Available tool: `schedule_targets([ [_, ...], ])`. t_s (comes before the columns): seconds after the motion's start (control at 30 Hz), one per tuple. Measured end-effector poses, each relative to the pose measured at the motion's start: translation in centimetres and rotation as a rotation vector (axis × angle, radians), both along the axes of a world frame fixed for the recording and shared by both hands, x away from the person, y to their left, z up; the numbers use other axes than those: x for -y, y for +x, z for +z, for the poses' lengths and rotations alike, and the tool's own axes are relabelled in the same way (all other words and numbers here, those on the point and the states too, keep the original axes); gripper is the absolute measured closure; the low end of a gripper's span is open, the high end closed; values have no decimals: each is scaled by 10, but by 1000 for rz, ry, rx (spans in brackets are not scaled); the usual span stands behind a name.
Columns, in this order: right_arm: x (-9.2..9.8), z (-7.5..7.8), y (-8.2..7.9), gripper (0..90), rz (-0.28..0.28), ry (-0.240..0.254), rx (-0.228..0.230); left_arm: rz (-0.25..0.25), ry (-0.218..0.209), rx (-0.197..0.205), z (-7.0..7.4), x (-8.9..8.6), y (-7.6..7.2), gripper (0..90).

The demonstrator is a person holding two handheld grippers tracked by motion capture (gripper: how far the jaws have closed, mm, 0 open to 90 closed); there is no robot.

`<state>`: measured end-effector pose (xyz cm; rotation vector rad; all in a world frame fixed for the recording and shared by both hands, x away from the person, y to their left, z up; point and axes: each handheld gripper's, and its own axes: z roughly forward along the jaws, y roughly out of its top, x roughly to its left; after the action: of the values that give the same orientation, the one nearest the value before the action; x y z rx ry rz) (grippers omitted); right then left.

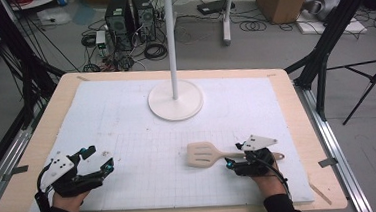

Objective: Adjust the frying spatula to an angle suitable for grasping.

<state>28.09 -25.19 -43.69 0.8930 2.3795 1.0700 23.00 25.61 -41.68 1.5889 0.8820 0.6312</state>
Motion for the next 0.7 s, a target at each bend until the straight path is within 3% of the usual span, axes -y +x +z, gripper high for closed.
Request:
schedule_targets([
  [0.03, 0, 0, 0, 323, 0, 0, 0, 0, 0, 0, 0, 0, 0, 221],
  [0.13, -14, 3, 5, 369, 80, -50, 15, 0, 1, -1, 0, 0, 0, 222],
  [0.33, -25, 5, 18, 523, 168, -83, -24, 2, -4, -1, 0, -1, 0, 224],
  [0.5, -24, 2, 23, 547, 174, -87, -45, 2, -4, 0, 0, -1, 0, 224],
  [0.7, -9, 14, 17, 489, 134, -1, 0, 5, -9, -1, 0, -2, 0, 225],
])
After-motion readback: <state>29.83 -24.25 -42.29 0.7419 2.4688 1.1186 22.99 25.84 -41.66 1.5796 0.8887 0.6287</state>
